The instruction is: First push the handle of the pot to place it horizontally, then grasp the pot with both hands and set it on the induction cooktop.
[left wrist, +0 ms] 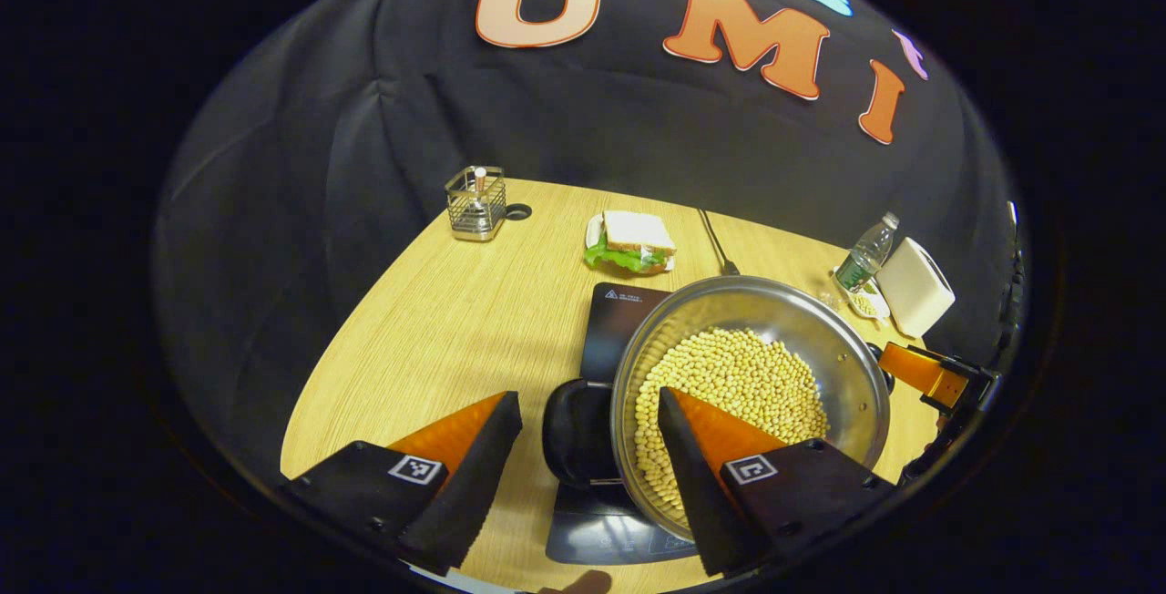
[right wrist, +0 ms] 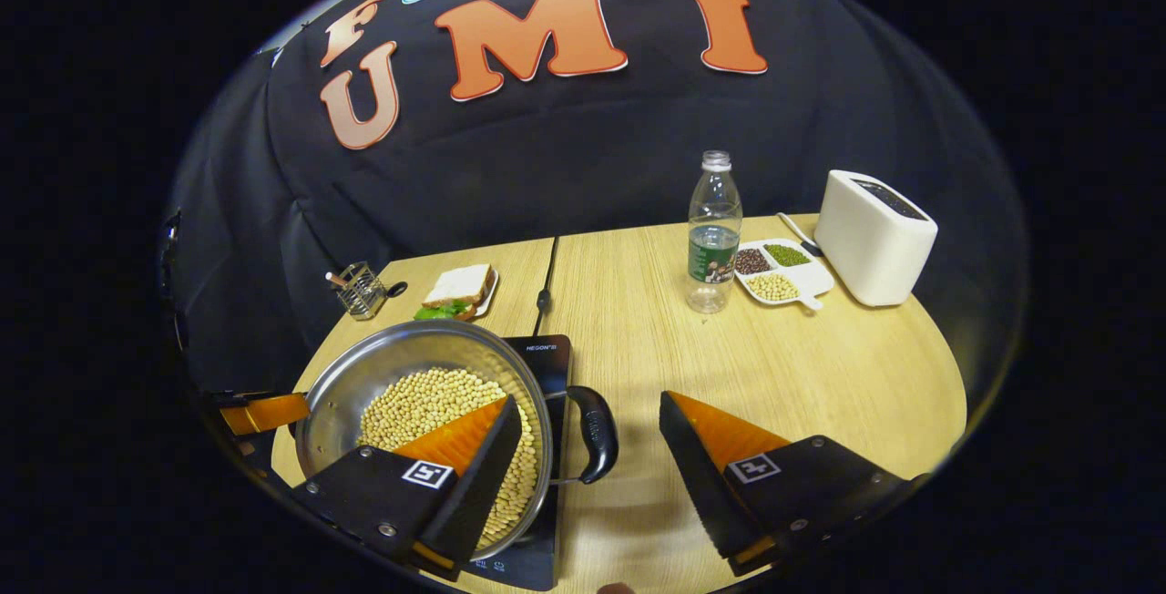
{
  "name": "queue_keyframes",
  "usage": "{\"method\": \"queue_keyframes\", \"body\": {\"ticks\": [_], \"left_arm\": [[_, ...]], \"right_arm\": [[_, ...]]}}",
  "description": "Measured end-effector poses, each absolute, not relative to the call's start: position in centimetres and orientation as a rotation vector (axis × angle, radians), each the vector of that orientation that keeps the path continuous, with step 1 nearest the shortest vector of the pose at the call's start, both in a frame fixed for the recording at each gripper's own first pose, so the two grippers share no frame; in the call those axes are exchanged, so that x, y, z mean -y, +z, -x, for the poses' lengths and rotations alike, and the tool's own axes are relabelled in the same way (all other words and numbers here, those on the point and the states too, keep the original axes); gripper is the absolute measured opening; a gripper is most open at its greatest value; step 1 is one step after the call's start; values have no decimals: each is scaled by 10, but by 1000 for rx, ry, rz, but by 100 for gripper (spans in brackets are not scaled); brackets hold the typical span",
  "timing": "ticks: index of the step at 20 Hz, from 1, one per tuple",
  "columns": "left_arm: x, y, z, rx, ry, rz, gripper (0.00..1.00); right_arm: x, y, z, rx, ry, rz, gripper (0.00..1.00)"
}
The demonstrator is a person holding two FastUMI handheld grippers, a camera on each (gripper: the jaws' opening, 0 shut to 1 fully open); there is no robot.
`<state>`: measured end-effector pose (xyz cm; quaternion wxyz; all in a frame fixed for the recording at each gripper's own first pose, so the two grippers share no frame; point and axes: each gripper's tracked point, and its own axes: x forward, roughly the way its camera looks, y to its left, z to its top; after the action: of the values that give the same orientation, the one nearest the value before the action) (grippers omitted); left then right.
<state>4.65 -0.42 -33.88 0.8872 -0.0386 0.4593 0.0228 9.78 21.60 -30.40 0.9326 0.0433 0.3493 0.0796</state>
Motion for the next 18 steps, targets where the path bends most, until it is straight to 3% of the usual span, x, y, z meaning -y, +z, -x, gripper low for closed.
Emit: {"method": "queue_keyframes", "body": {"ticks": [9, 18], "left_arm": [[18, -242, -62, -710, 79, 38, 99], [48, -69, -47, -321, 92, 52, 99]], "right_arm": [[-174, -220, -86, -529, 146, -68, 95], [-113, -86, -42, -241, 126, -24, 95]]}}
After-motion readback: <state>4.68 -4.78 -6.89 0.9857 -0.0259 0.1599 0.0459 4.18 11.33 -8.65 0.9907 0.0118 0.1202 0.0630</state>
